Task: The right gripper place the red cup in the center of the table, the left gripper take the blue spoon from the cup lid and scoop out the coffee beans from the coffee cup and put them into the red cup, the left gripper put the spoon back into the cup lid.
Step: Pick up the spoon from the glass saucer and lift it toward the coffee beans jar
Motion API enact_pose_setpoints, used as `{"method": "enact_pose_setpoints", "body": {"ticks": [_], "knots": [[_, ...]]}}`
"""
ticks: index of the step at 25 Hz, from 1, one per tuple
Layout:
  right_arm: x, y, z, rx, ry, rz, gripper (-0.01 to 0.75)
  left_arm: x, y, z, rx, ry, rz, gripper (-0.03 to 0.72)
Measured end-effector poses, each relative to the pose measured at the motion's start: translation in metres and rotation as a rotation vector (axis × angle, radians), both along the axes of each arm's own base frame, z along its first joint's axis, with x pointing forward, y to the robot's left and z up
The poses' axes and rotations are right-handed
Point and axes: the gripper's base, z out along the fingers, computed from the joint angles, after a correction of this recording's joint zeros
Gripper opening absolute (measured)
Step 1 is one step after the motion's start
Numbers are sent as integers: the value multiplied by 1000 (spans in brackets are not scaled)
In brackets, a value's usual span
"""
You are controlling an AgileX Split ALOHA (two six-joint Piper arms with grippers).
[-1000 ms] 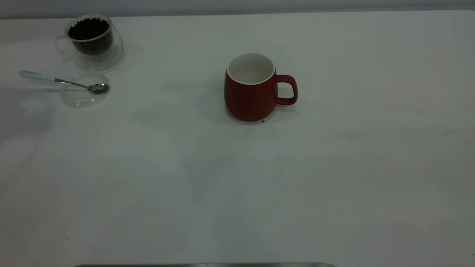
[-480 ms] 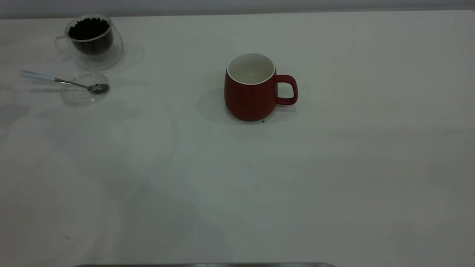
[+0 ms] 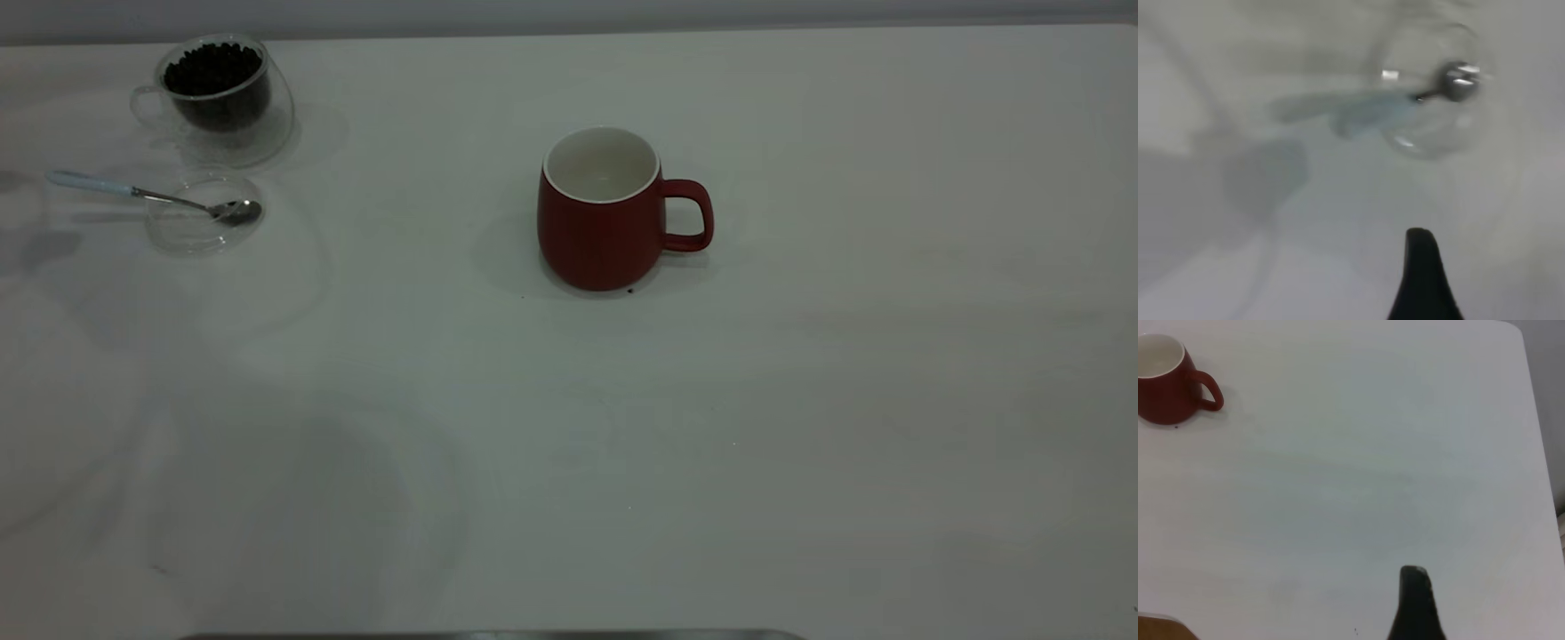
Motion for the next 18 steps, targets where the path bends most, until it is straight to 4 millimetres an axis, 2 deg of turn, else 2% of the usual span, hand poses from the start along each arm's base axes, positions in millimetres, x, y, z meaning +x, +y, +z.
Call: {"method": "enact_pose_setpoints", "body": {"ticks": [4, 9, 18], "knots": [[0, 0, 0, 0, 0, 0, 588, 13, 9, -23, 22, 11, 14, 585], [0, 0, 0, 0, 0, 0, 588, 24, 12, -34, -3, -25, 36, 585], [0, 0, 0, 0, 0, 0, 588, 26, 8, -62, -74, -6, 67, 585]]}}
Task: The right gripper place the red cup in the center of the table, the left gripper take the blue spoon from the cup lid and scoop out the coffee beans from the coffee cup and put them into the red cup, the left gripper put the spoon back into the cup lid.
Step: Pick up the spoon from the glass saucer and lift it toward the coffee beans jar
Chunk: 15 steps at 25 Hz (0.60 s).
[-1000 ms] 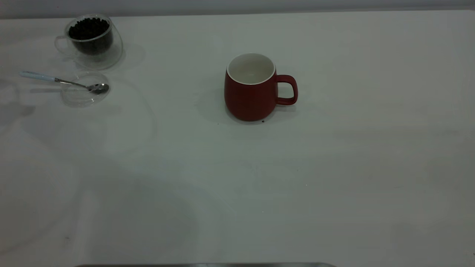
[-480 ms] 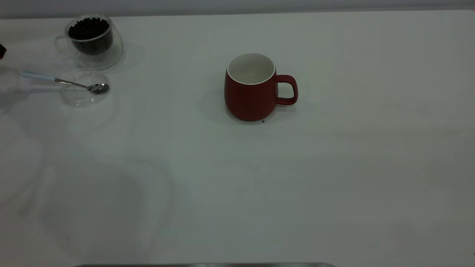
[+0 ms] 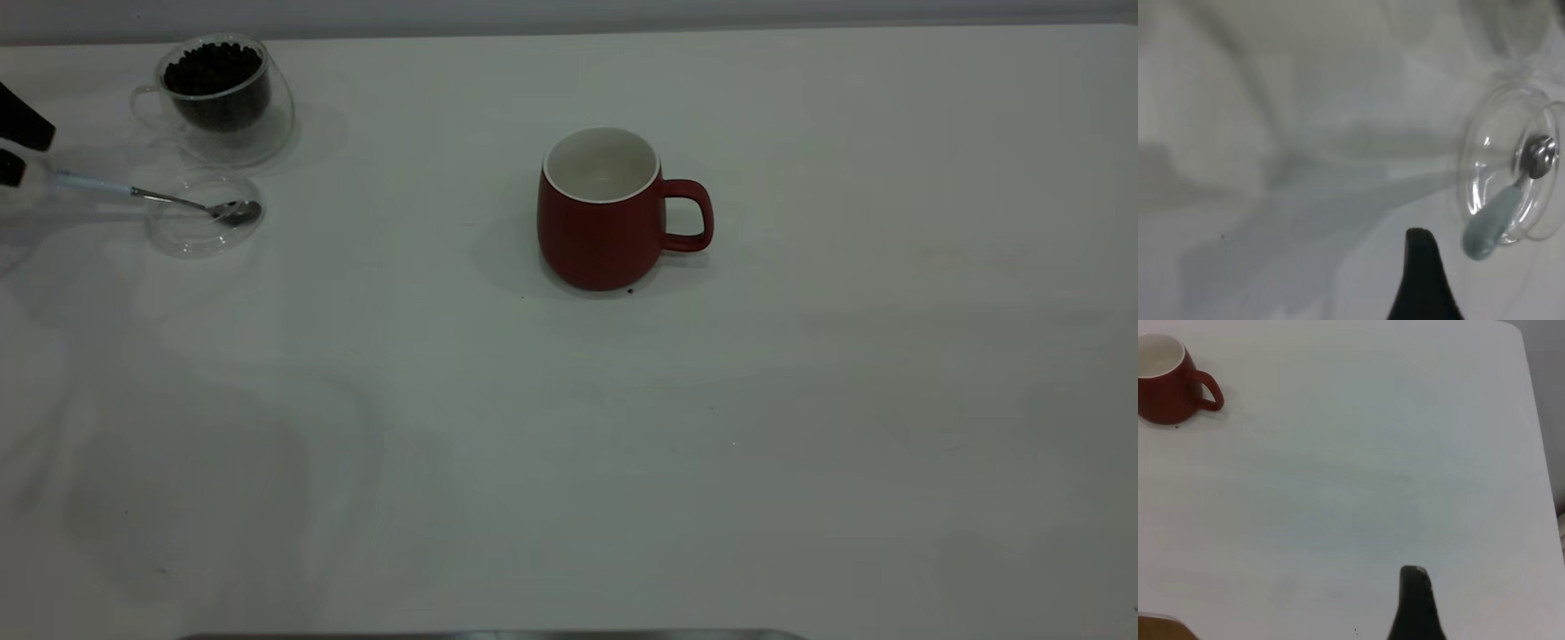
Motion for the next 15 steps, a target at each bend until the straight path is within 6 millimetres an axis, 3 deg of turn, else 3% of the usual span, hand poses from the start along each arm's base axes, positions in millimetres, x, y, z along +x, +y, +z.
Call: {"method": "enact_pose_setpoints", "body": {"ticks": [15], "knots": [[0, 0, 0, -1, 0, -4, 588, -1, -8, -31, -111, -9, 29, 585]]}}
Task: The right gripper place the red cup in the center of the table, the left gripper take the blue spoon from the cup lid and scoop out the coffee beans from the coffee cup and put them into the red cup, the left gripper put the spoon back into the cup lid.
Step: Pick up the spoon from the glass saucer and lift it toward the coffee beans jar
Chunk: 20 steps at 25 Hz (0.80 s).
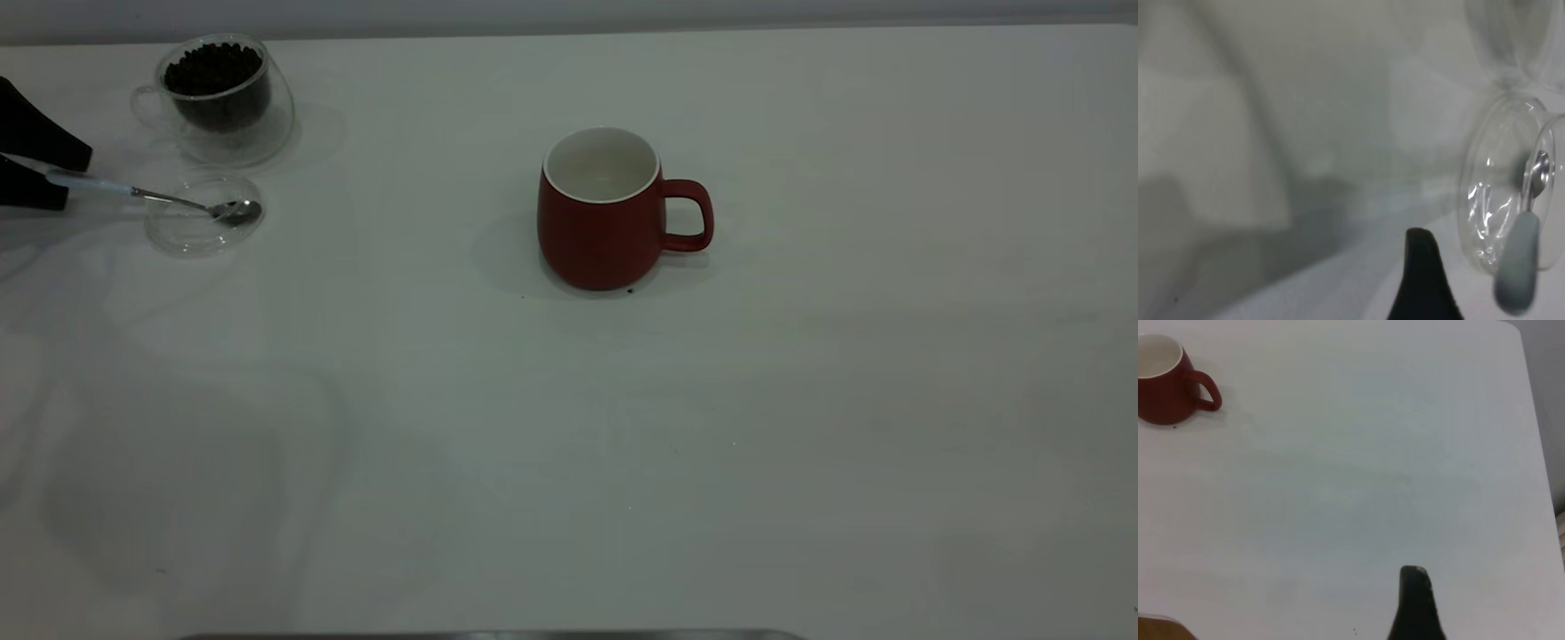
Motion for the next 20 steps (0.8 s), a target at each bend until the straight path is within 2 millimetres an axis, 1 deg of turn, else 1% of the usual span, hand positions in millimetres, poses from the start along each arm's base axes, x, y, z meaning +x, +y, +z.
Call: {"method": "enact_pose_setpoints", "body": {"ticks": [4, 9, 15, 20], "knots": [[0, 0, 0, 0, 0, 0, 588, 1, -3, -7, -49, -23, 18, 585], [0, 0, 0, 0, 0, -1, 588, 3, -5, -7, -71, -54, 22, 585], [0, 0, 0, 1, 0, -2, 588, 4, -6, -7, -80, -48, 32, 585], [0, 0, 0, 1, 0, -2, 588, 6, -13, -7, -87, -32, 33, 585]]}}
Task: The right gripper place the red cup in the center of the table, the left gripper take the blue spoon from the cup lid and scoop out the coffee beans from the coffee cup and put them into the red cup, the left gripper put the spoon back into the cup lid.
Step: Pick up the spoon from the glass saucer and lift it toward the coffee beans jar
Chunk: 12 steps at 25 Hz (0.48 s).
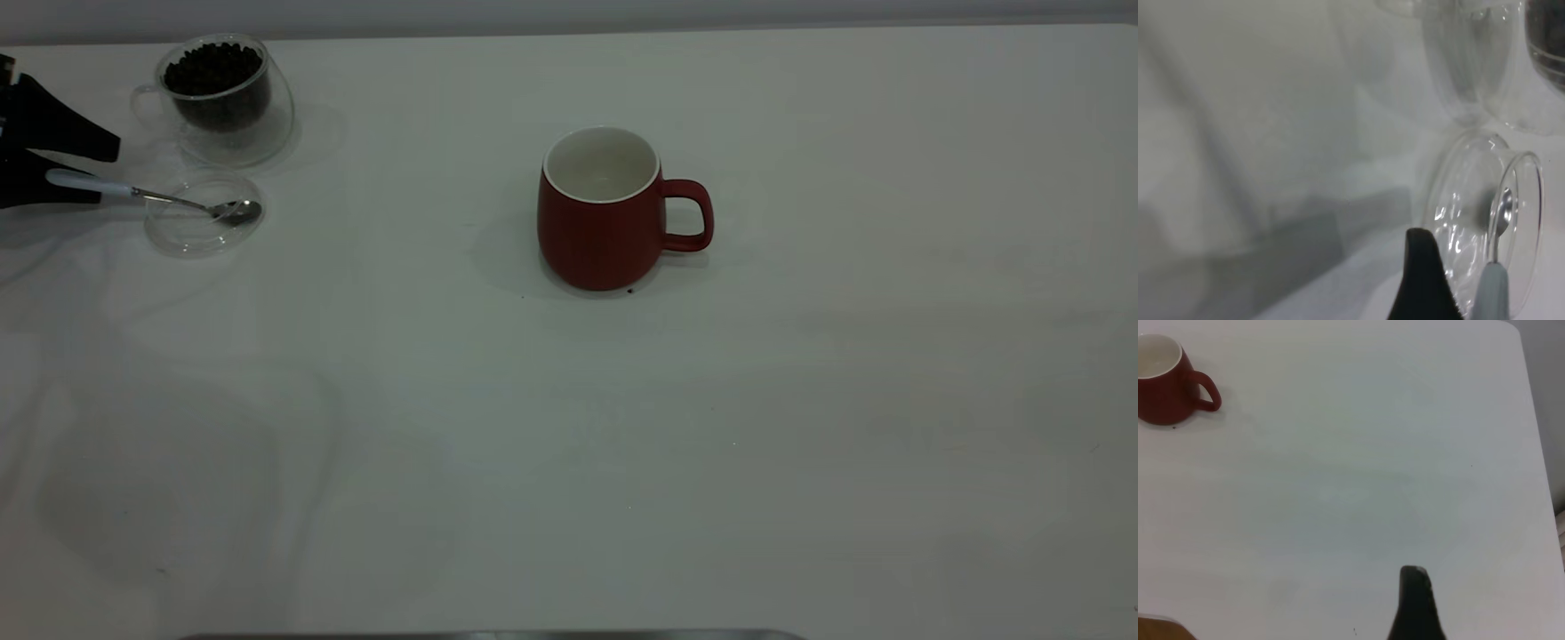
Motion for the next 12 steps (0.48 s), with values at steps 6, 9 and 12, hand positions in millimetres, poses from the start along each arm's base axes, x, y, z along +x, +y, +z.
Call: {"method": "enact_pose_setpoints", "body": {"ticks": [6, 9, 12], "knots": [[0, 0, 0, 0, 0, 0, 588, 0, -1, 0, -12, 31, 24, 585], [0, 0, 0, 0, 0, 0, 588, 0, -1, 0, -17, 44, 35, 580], [0, 0, 0, 0, 0, 0, 588, 0, -1, 0, -19, 51, 40, 539]]}}
